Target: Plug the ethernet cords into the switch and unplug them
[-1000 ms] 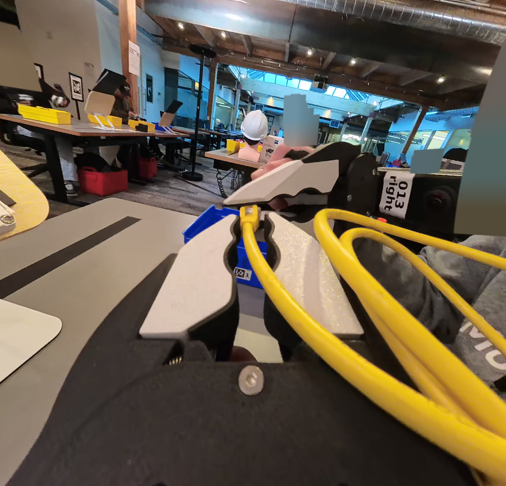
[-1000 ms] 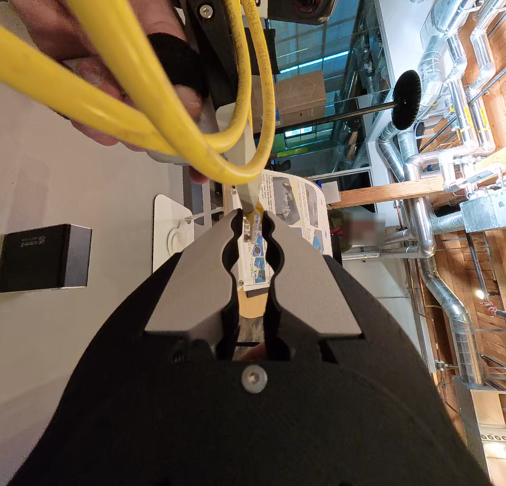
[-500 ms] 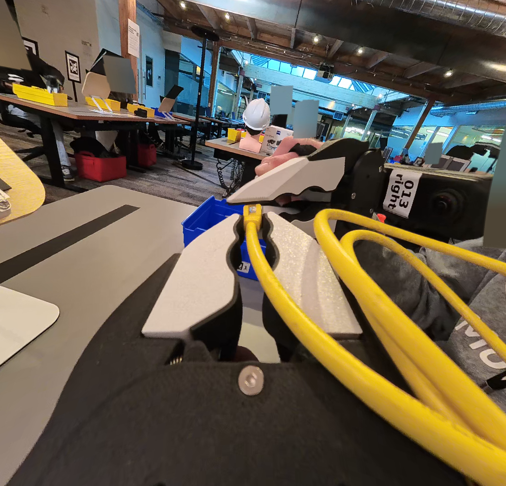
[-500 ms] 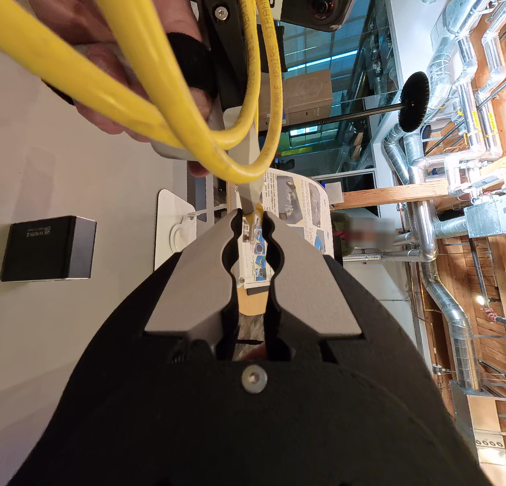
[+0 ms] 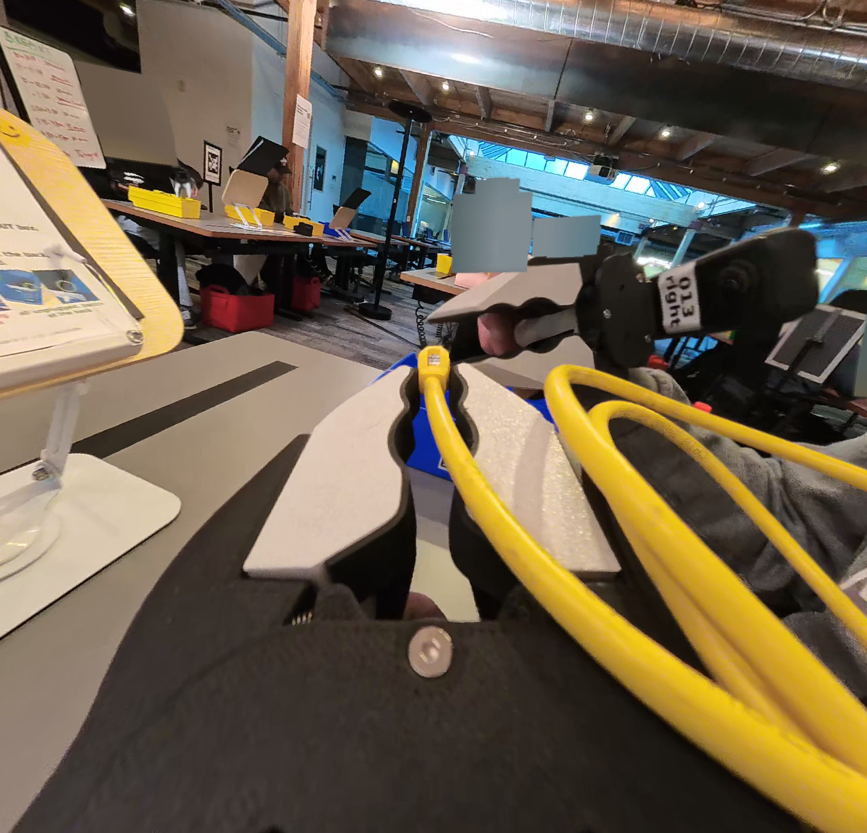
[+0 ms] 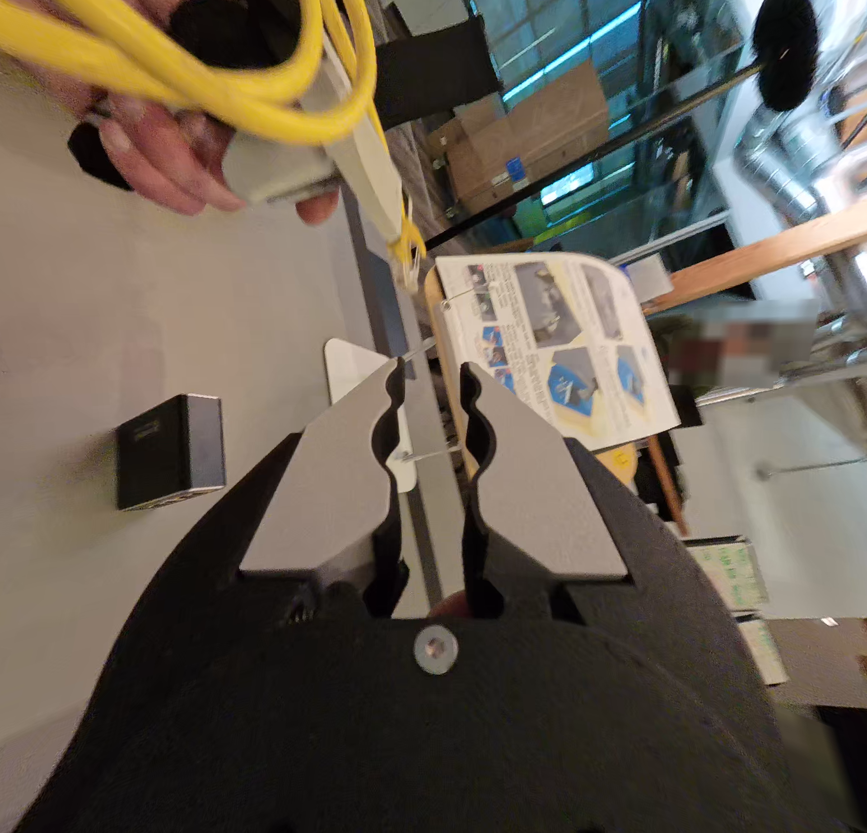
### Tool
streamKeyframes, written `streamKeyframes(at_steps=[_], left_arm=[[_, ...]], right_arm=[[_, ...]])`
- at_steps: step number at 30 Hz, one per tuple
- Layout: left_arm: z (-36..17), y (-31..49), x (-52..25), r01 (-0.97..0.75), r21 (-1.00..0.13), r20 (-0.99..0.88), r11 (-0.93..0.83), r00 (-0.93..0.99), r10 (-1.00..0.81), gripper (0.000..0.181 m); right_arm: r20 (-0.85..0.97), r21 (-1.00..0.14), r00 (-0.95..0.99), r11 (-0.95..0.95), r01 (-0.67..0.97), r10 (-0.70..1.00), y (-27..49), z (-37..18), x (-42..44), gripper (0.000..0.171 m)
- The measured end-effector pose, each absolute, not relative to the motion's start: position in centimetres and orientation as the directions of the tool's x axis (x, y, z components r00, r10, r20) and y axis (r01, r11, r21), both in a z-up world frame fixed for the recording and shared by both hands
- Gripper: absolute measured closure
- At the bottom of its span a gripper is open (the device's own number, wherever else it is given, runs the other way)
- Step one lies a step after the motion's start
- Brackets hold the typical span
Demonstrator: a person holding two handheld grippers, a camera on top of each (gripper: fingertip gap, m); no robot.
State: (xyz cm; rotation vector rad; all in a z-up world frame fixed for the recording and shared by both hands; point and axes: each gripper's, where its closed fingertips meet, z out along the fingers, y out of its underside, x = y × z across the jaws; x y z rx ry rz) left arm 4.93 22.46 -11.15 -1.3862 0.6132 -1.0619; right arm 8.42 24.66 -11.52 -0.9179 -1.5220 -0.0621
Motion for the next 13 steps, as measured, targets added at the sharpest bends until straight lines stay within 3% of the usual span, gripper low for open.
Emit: streamKeyframes(at_steps=[1,8,13], left_arm=[[-11.2,22.5,4.5,0.223,-0.965,0.226,-0.135,0.452,-0.863,0.170],[-10.8,21.6,1.6,0.145,-0.984,0.167,-0.107,0.513,-0.842,0.170],[-11.4,20.8,0.2,0.135,-0.985,0.161,-0.104,0.540,-0.826,0.170]], right_arm=[[0.838,-0.495,0.115,0.652,0.574,0.534,25.0,-12.1,8.7,0.151],[0.607,-0.617,0.049,0.431,0.659,0.793,25.9,-18.1,9.1,0.131],[0.464,-0.589,-0.040,0.342,0.732,0.885,24.9,-22.2,8.5,0.128]])
